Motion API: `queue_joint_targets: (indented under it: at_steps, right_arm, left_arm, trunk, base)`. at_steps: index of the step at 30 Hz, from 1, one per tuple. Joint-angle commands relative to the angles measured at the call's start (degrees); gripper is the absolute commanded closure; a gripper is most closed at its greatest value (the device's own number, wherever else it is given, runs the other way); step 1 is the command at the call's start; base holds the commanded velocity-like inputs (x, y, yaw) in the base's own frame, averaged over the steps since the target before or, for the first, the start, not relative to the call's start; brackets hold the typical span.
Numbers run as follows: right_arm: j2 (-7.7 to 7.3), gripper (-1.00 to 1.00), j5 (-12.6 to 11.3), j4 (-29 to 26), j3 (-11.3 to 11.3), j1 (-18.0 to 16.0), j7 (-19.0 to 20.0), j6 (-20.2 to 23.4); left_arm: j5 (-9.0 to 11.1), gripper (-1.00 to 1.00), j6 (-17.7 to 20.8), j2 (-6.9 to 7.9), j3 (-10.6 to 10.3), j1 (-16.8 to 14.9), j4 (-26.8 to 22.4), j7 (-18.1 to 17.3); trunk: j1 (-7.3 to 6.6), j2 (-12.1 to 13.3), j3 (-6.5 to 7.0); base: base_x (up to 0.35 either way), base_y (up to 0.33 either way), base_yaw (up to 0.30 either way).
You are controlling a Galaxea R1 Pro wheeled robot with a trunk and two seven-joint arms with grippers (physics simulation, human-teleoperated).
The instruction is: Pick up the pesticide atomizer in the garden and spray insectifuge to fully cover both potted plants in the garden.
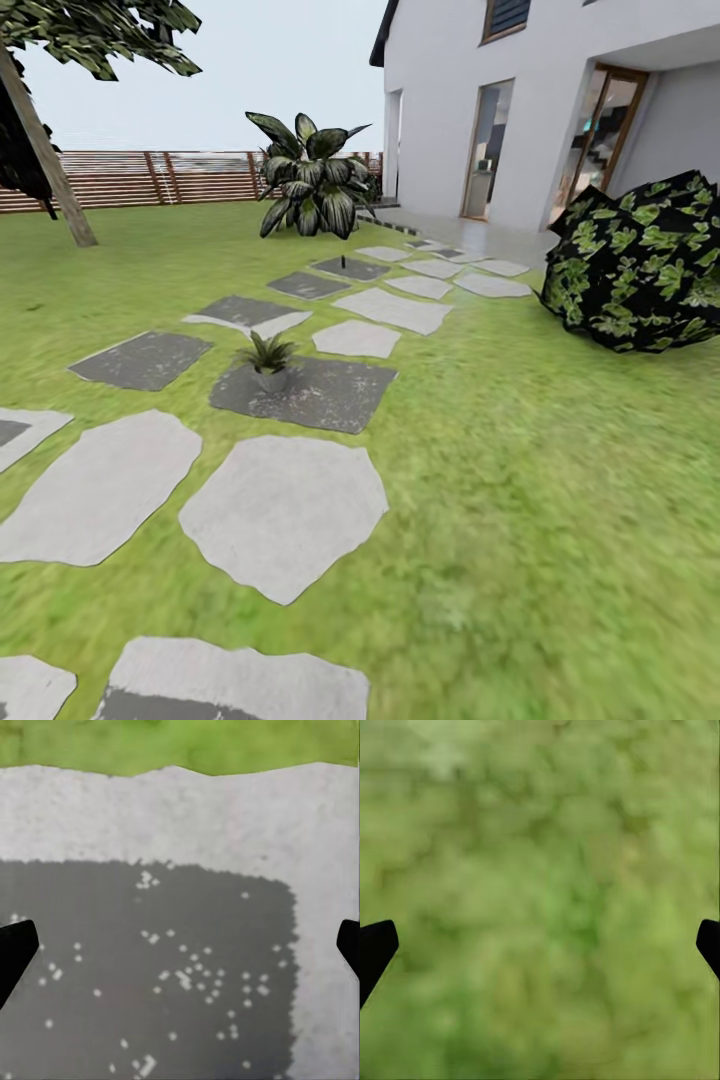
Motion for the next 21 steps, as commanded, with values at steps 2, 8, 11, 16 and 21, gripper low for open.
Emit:
queue_joint_targets:
  at_steps: [2, 8, 11, 16, 21]
  right_arm:
    - [0.02, -1.0, 0.4, 0.1, -0.3, 0.0, -0.1, -0.2]
    - [0.02, -1.0, 0.4, 0.1, -0.3, 0.0, -0.1, -0.2]
    - [0.02, -1.0, 0.4, 0.0, -0.3, 0.0, -0.1, -0.2]
    - [0.02, -1.0, 0.4, 0.1, -0.3, 0.0, -0.1, -0.2]
    - [0.02, -1.0, 0.4, 0.1, -0.3, 0.0, -0.1, -0.2]
  left_arm:
    - [-0.3, -1.0, -0.2, 0.02, -0.1, 0.0, 0.0, 0.0]
    - [-0.3, -1.0, -0.2, 0.02, -0.1, 0.0, 0.0, 0.0]
    - [-0.3, -1.0, -0.2, 0.02, -0.1, 0.0, 0.0, 0.0]
    - [-0.3, -1.0, -0.2, 0.02, -0.1, 0.0, 0.0, 0.0]
    - [-0.3, -1.0, -0.2, 0.02, -0.1, 0.0, 0.1, 0.0]
  trunk:
    - [0.02, 0.0, -0.05]
    - [0.02, 0.0, -0.32]
    - [0.02, 0.0, -0.51]
    - [0.02, 0.0, -0.59]
    - [0.02, 0.0, -0.6]
  base:
    - [0.339, 0.008, -0.011]
    - [0.339, 0.001, -0.155]
    - [0.339, 0.0, -0.206]
    - [0.339, 0.0, -0.052]
    - [0.339, 0.0, -0.004]
